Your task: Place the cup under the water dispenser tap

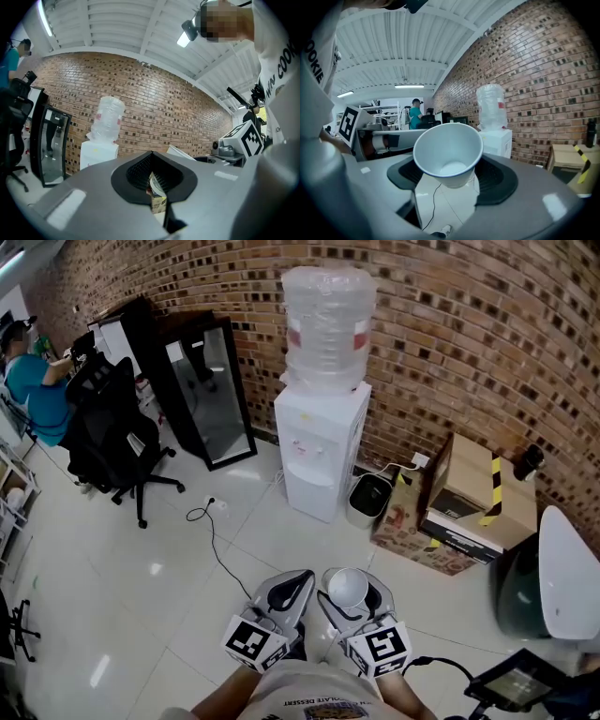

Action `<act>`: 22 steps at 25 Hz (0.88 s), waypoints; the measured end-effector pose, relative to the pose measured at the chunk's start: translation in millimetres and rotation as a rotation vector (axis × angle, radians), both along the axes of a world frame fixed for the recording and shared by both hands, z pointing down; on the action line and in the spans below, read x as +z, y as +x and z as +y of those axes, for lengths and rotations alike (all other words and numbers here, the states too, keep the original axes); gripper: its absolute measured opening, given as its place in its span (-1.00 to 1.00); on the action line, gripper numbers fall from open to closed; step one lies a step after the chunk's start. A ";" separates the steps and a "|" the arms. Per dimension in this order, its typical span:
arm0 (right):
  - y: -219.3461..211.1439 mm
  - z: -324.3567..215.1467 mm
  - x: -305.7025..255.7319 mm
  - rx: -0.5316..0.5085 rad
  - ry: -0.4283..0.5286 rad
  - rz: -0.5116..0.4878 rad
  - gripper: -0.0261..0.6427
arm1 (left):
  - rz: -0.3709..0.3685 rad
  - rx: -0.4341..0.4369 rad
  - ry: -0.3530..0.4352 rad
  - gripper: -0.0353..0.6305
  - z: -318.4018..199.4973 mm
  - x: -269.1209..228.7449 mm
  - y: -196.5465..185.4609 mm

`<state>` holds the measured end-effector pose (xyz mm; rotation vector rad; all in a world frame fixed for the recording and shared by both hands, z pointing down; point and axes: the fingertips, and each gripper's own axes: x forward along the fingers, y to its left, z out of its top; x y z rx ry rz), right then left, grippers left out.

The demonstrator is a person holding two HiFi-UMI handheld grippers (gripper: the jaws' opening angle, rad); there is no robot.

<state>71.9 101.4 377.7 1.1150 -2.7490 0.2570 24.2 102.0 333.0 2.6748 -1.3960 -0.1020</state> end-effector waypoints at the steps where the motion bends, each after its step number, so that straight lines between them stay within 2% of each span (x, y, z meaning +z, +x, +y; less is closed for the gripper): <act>1: -2.7 -7.0 0.7 0.000 -0.002 0.000 0.08 | -0.001 -0.001 -0.003 -0.92 -7.2 1.2 -2.7; 22: -64.1 -163.3 -4.7 0.055 -0.046 0.025 0.08 | 0.029 0.053 -0.050 -0.92 -168.3 -4.6 -65.5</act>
